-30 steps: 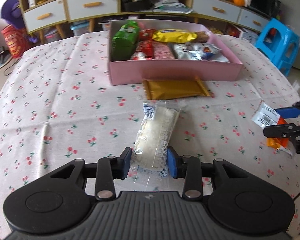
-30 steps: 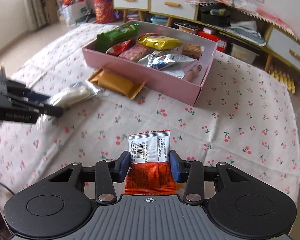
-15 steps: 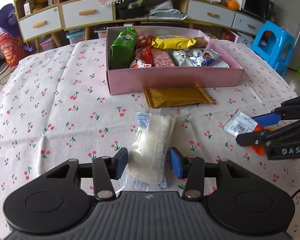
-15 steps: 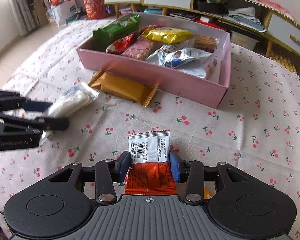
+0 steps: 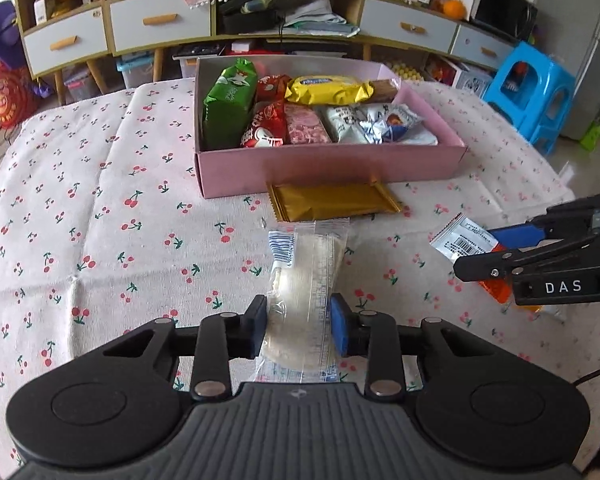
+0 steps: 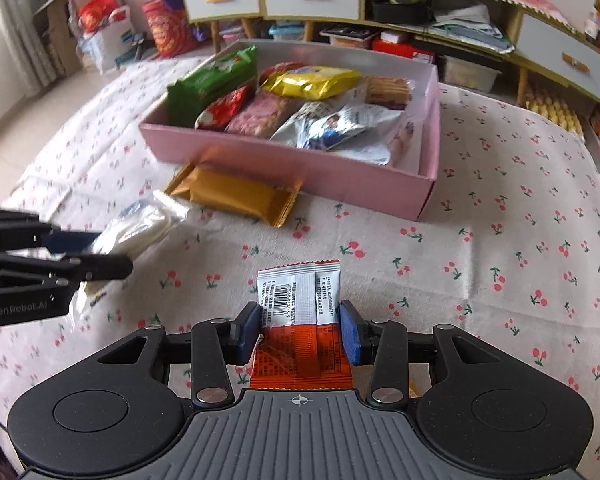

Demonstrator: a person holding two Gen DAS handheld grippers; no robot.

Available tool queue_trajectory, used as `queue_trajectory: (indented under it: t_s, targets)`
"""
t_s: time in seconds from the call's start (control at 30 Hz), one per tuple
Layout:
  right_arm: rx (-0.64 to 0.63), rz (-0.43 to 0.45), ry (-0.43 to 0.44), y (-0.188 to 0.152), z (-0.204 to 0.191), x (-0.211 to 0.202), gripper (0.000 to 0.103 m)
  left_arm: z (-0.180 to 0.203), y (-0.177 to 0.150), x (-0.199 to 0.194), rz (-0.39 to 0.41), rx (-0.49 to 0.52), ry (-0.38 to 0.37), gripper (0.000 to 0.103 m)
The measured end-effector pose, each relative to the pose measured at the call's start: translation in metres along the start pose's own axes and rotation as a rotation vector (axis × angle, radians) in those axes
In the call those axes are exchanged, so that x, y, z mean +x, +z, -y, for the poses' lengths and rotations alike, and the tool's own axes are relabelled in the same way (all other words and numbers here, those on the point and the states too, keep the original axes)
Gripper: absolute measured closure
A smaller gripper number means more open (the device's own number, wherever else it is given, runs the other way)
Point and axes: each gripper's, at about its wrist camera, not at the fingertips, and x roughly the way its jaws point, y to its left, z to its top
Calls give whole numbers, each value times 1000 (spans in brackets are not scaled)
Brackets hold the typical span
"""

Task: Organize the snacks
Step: 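Carry the bun and orange-white packet over the pink box with both grippers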

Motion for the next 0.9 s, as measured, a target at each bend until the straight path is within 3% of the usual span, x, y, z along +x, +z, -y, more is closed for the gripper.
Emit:
queue_trajectory:
  t_s: [0.57,0.9]
  targets:
    - [236,104,16,34,35,-26,63,-17,34,-21,71,-186,-79,74]
    - [436,186,45,69,61,-15,63,-17,70,0,100,-251,-88,74]
